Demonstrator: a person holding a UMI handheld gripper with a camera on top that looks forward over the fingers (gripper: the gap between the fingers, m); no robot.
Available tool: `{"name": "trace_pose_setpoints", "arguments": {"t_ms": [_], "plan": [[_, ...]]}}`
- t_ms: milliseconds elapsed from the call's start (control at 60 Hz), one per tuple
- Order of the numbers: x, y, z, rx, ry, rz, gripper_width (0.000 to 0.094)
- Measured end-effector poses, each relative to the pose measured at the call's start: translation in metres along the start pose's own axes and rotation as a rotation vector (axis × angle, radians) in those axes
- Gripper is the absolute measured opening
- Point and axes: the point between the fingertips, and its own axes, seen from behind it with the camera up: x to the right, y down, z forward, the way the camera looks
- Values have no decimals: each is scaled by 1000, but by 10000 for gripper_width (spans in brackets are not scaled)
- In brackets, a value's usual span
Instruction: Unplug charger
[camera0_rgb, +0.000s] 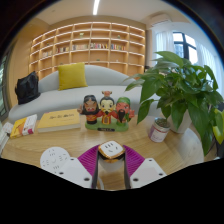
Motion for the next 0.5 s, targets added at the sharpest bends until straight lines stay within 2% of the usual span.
{"name": "trace_pose_setpoints", "arguments": {"t_ms": [117,200,267,400,500], "plan": [[6,-2,3,-6,-22,80,441],[10,-3,-4,-20,-15,52,570],[14,-9,-12,-6,-5,14,599],[20,-21,-42,7,5,-8,794],[19,-22,-78,3,9,6,846]]}}
